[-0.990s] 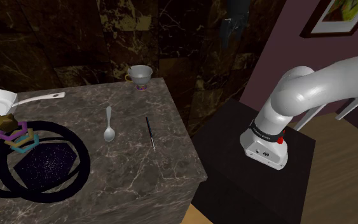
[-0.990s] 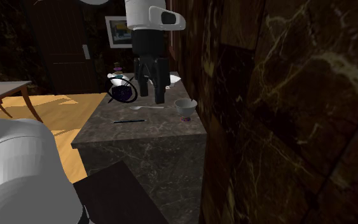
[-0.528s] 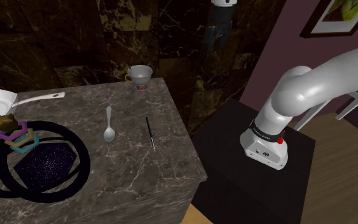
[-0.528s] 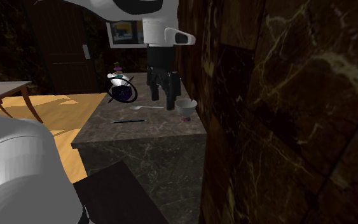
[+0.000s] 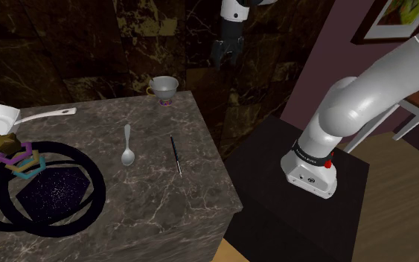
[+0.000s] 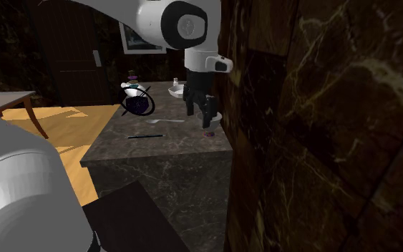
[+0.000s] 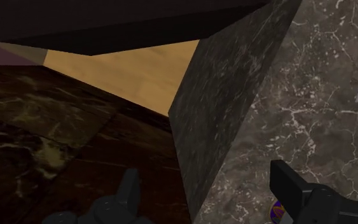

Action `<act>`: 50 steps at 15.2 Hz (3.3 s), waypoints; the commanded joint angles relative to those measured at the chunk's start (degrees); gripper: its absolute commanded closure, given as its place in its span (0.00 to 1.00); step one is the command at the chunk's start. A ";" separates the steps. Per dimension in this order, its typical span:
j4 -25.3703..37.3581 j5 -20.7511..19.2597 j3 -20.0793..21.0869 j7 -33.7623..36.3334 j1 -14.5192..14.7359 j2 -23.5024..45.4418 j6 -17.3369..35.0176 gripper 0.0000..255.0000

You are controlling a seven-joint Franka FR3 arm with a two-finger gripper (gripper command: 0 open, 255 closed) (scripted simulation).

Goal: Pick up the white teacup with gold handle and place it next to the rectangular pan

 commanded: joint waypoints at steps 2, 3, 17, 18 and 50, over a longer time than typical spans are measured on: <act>2.07 2.78 -0.29 -0.71 0.89 5.83 5.02 0.00; 2.97 3.76 -0.33 -0.98 1.21 7.79 6.48 0.00; 19.36 17.15 0.79 -6.28 3.79 31.97 18.76 0.00; 19.19 17.26 1.16 -6.35 3.63 32.44 19.43 0.00; 20.88 13.37 19.54 -2.43 -13.57 32.04 17.79 1.00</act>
